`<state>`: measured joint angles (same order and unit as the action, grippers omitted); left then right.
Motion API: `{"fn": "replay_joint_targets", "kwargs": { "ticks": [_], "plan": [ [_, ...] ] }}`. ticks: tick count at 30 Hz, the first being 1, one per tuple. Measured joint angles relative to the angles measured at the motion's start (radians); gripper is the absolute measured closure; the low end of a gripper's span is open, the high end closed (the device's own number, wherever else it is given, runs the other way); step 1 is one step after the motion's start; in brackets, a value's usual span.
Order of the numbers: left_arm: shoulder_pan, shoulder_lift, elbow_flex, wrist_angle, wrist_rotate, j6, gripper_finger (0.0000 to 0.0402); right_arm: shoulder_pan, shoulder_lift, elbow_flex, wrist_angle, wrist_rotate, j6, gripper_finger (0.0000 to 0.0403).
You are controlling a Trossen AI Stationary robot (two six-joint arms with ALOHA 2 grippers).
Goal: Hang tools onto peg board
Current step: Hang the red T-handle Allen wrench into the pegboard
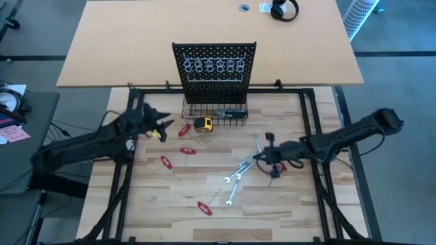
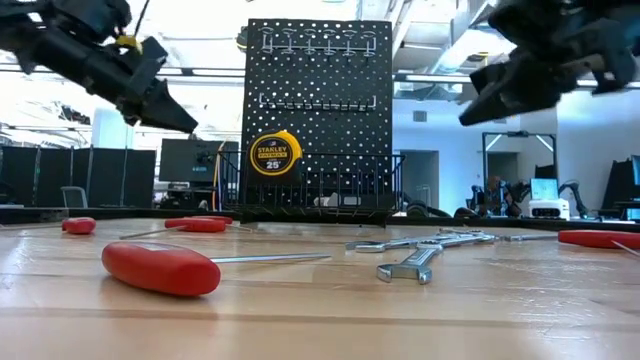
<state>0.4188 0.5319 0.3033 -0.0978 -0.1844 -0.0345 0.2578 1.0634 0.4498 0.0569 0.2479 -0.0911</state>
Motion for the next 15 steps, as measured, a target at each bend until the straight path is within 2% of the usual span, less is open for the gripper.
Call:
{"fn": "replay_joint_targets", "kwargs": {
  "ticks": [5, 10, 13, 15],
  "plan": [
    [-0.312, 0.026, -0.015, -0.011, -0.316, -0.110, 0.0244, -0.013, 0.130, -0.002, 0.198, -0.008, -0.025, 0.0348],
    [-0.585, 0.141, -0.009, 0.003, -0.570, -0.228, 0.0244, -0.055, 0.296, -0.002, 0.432, -0.109, -0.100, 0.0298],
    [-0.703, 0.224, 0.008, 0.000, -0.669, -0.308, 0.0244, -0.072, 0.403, -0.001, 0.591, -0.140, -0.123, 0.0268],
    [-0.760, 0.277, 0.029, -0.004, -0.697, -0.349, 0.0244, -0.080, 0.475, -0.001, 0.697, -0.141, -0.127, 0.0250]
  ]
}}
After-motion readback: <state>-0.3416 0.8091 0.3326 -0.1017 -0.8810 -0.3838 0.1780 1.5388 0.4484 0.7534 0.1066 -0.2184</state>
